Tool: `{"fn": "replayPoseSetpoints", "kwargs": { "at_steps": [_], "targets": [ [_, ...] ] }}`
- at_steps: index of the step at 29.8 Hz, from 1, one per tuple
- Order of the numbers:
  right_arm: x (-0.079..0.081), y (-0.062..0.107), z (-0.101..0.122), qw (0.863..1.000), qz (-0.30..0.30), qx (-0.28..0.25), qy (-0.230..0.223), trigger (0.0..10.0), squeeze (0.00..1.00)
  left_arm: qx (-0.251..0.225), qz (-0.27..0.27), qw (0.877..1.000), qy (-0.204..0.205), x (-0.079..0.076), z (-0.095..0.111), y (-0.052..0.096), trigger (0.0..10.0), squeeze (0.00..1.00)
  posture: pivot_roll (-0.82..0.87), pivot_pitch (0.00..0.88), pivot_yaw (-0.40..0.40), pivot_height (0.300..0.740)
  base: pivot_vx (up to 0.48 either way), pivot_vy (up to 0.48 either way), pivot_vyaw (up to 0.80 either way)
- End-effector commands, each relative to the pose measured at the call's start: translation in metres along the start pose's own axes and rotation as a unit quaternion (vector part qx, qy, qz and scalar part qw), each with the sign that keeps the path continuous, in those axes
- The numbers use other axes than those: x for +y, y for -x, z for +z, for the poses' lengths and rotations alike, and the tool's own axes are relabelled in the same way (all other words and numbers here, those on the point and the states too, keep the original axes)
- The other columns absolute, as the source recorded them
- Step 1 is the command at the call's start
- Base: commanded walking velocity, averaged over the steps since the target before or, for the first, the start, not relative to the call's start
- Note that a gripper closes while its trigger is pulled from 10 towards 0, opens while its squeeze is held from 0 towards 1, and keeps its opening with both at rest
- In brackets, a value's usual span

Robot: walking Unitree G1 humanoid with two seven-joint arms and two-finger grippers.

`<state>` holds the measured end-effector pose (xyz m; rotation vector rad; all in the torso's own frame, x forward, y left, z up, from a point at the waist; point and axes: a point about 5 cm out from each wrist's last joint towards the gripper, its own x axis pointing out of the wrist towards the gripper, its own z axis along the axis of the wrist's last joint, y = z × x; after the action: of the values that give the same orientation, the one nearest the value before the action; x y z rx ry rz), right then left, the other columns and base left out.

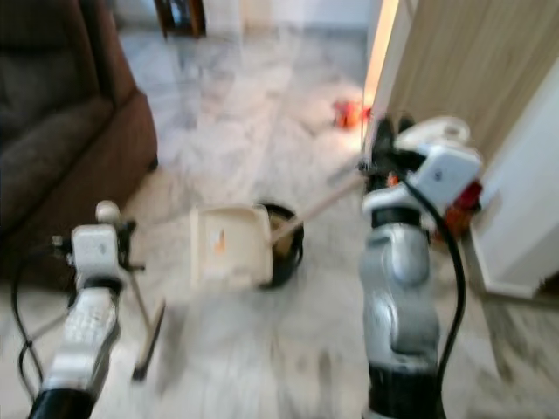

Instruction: Sweep floor

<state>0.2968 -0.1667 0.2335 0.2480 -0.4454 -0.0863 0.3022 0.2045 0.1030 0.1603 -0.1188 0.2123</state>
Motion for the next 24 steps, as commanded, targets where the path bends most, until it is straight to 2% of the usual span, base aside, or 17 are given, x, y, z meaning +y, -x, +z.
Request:
{"fn": "replayPoseSetpoints", "kwargs": {
  "at_steps": [1, 24],
  "targets": [
    [0.0097, -0.0023, 0.0140, 0.999, 0.014, -0.036, -0.017, 10.0, 0.00, -0.023, 0.007, 1.000, -0.003, 0.0047, 0.0095, -0.0040, 10.0, 0.00, -0.07, 0.069, 0.011, 0.740, 0.255, 0.000, 0.00],
    [0.0133, -0.0028, 0.0131, 0.999, 0.025, -0.033, -0.015, 10.0, 0.00, -0.024, 0.007, 1.000, -0.003, 0.0046, 0.0102, -0.0051, 10.0, 0.00, -0.06, 0.069, 0.011, 0.740, 0.260, 0.000, 0.00]
  ]
}}
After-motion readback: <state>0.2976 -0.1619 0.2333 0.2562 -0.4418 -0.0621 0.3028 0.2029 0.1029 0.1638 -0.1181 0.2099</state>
